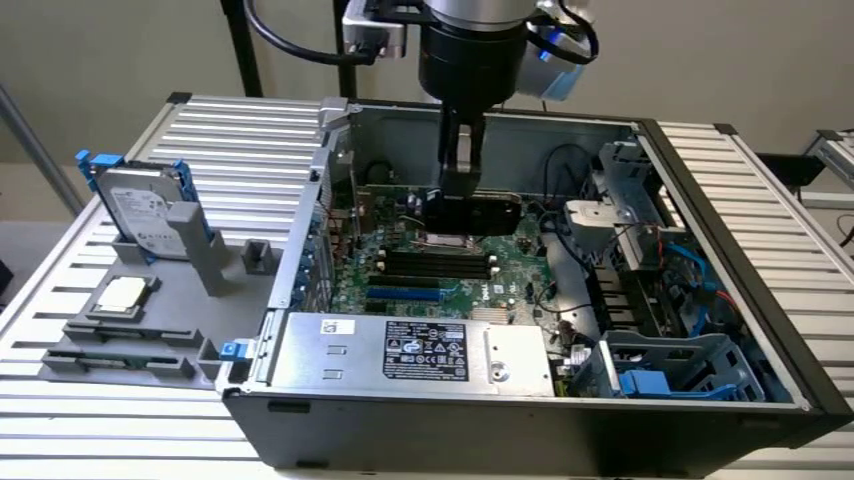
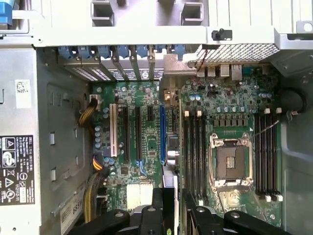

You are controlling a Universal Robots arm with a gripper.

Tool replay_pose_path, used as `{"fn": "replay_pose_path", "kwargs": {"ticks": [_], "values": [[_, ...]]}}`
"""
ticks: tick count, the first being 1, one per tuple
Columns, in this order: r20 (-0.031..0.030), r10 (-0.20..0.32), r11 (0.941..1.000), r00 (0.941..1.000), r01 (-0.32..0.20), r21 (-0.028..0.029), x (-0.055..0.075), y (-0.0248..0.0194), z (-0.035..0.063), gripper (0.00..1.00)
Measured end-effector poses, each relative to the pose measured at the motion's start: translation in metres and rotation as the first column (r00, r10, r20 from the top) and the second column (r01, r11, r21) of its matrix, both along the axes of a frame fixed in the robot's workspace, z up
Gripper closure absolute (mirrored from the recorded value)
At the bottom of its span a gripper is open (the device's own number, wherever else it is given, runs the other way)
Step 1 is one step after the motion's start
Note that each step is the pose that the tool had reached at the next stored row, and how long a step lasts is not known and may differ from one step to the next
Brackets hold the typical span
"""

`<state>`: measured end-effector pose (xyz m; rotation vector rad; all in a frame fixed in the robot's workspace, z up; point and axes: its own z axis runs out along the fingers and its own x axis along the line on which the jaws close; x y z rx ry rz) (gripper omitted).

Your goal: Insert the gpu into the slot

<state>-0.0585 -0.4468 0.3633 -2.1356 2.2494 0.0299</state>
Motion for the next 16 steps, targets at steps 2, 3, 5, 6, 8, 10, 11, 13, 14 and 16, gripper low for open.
{"fn": "replay_pose_path", "kwargs": {"ticks": [2,3,5,6,8,10,11,13,14,16], "values": [[0.0001,0.002,1.0,1.0,-0.002,0.0008,-0.004,0.0,-0.0038,0.74],[0.0002,0.002,1.0,1.0,-0.002,0.0011,-0.005,0.0,-0.0056,0.74],[0.0003,0.002,1.0,1.0,-0.002,0.0014,-0.007,0.0,-0.0092,0.74],[0.0002,0.002,1.0,1.0,-0.002,0.0014,-0.008,0.0,-0.0111,0.74],[0.0002,0.002,1.0,1.0,-0.002,0.0014,-0.009,-0.0001,-0.0147,0.74],[-0.0004,0.002,1.0,1.0,-0.002,0.0013,-0.012,-0.0001,-0.0183,0.74],[-0.0012,0.002,1.0,1.0,-0.002,0.0013,-0.013,-0.0001,-0.0201,0.74],[-0.0039,0.002,1.0,1.0,-0.002,0.0013,-0.014,-0.0001,-0.0234,0.74],[-0.0049,0.002,1.0,1.0,-0.002,0.0012,-0.014,-0.0001,-0.0252,0.74],[-0.0067,0.002,1.0,1.0,-0.002,0.0013,-0.014,-0.0002,-0.0289,0.74]]}}
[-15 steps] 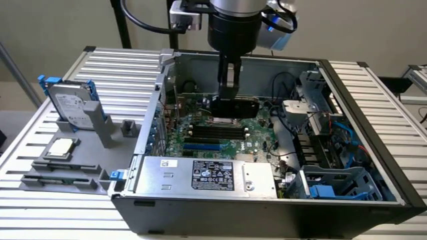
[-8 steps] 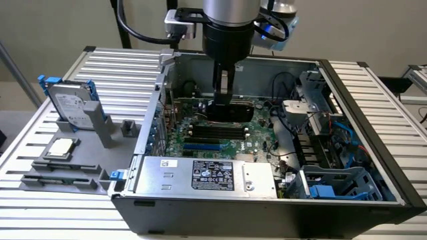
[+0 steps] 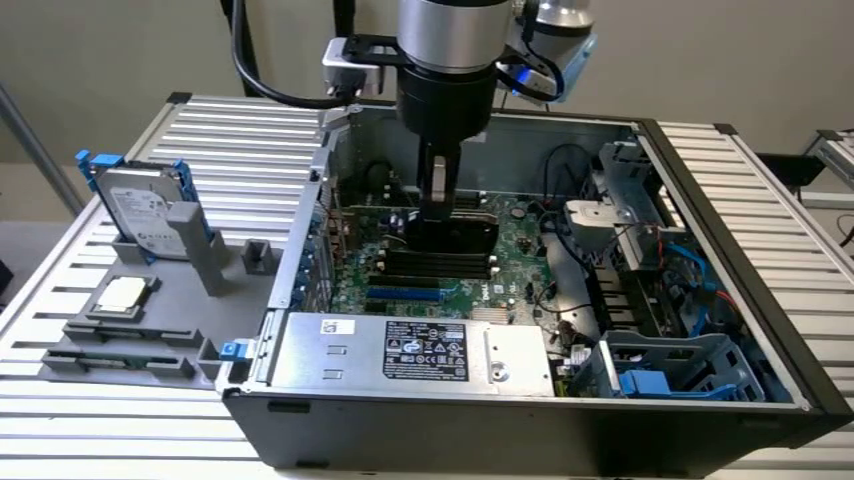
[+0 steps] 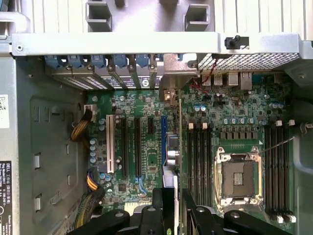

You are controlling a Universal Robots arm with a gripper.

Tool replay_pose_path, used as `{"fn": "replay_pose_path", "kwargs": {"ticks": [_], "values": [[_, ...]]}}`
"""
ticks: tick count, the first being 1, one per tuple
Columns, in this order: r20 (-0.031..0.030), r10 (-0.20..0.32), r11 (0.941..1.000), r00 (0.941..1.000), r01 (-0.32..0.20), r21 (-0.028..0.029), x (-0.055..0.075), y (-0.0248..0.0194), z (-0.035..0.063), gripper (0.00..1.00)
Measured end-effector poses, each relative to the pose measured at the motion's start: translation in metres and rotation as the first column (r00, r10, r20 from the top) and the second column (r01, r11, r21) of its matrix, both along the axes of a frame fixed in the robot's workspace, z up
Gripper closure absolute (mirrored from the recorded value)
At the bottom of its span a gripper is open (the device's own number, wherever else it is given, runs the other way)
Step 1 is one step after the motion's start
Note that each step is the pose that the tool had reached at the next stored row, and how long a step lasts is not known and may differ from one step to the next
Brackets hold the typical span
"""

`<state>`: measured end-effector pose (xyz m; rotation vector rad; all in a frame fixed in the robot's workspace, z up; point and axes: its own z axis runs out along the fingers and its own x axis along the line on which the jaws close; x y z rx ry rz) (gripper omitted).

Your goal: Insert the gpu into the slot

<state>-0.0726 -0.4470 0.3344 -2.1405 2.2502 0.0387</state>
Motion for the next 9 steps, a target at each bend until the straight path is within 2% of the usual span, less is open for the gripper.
{"fn": "replay_pose_path", "kwargs": {"ticks": [4,9], "values": [[-0.0077,0.0,1.0,1.0,0.0,0.0001,0.0,-0.0014,-0.0063,0.74],[-0.0225,0.0,1.0,0.9997,0.0,0.0,0.0,-0.0039,-0.0124,0.74]]}}
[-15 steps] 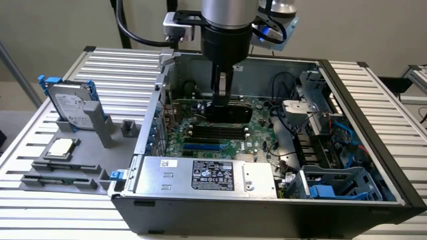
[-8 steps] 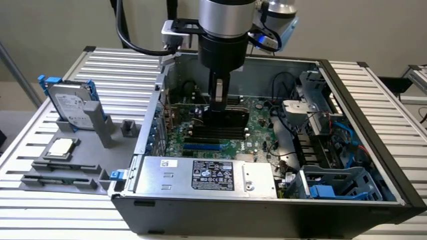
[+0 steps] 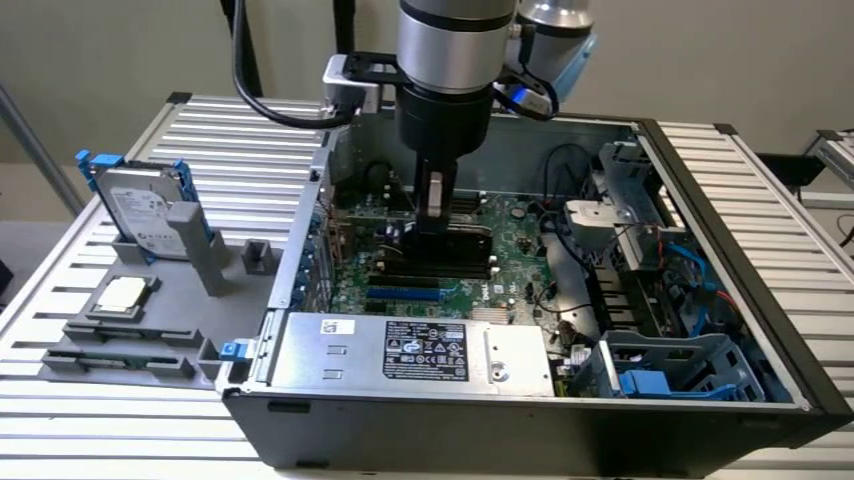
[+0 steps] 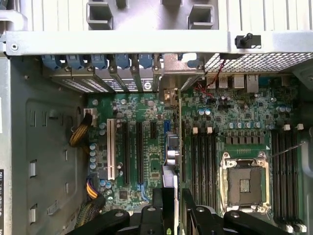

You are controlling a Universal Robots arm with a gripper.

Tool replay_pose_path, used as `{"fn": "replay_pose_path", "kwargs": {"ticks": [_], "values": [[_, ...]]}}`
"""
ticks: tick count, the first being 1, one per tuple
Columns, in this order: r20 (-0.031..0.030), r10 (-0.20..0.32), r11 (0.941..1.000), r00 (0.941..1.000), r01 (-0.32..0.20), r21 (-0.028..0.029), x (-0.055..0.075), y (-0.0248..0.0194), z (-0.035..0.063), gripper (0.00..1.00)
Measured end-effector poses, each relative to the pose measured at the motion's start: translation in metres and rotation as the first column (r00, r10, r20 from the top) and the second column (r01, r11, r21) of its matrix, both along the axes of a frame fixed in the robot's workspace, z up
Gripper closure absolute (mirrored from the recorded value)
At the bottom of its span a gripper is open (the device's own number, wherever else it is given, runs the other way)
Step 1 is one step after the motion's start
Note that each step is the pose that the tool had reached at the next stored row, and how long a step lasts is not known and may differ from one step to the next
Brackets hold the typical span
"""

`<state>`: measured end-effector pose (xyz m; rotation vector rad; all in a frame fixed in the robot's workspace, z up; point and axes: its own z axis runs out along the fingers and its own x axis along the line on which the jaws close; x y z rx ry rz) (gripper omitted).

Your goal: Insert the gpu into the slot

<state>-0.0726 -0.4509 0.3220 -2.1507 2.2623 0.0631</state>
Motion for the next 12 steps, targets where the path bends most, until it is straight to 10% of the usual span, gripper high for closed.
{"fn": "replay_pose_path", "kwargs": {"ticks": [12], "values": [[-0.0225,0.0,1.0,0.9997,0.0,0.0,0.0,-0.002,-0.018,0.74]]}}
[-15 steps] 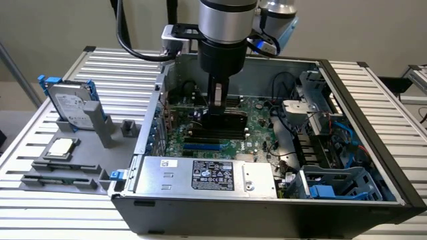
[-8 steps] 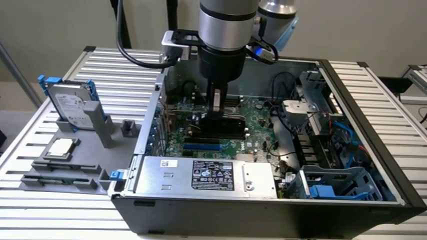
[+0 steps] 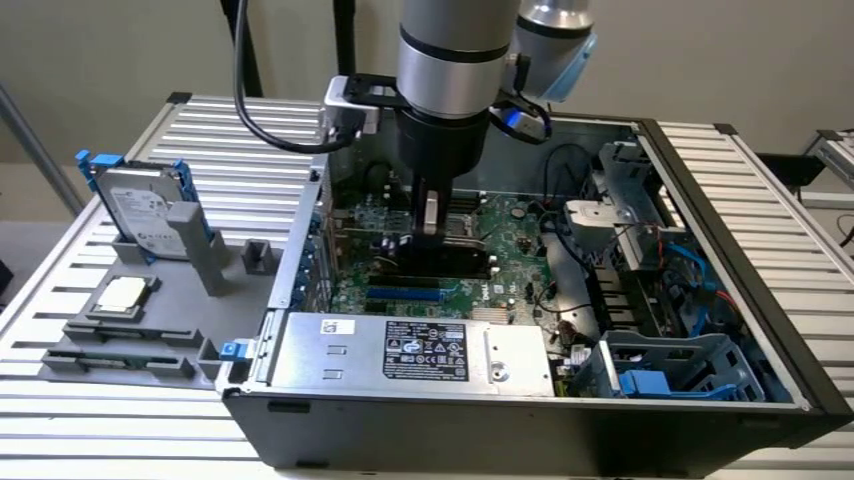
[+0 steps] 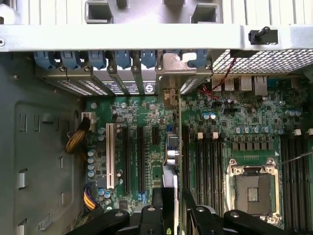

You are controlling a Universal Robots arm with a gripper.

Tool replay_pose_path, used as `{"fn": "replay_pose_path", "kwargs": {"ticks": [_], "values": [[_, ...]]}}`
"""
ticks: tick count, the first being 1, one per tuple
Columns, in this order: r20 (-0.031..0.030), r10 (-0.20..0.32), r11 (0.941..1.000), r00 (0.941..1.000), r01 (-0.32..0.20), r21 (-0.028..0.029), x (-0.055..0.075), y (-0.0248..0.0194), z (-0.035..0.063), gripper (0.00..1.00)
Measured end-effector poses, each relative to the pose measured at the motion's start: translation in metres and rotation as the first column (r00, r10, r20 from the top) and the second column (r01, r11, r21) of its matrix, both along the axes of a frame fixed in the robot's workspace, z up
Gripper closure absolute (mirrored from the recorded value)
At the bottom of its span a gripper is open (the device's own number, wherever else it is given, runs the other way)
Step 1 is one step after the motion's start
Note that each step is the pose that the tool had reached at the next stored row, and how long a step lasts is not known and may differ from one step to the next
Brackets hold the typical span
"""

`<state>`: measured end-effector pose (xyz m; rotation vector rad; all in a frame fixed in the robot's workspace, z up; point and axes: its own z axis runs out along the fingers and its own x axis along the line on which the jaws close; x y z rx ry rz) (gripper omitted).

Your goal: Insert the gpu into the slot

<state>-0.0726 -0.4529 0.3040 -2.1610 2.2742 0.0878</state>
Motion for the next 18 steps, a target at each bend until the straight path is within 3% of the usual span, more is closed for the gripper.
{"fn": "replay_pose_path", "kwargs": {"ticks": [11,18], "values": [[-0.0279,0.0,1.0,0.9996,0.0,-0.001,0.0,0.0,-0.0125,0.74],[-0.0288,0.0,1.0,0.9996,0.0,-0.0011,0.0,0.0,-0.0144,0.74]]}}
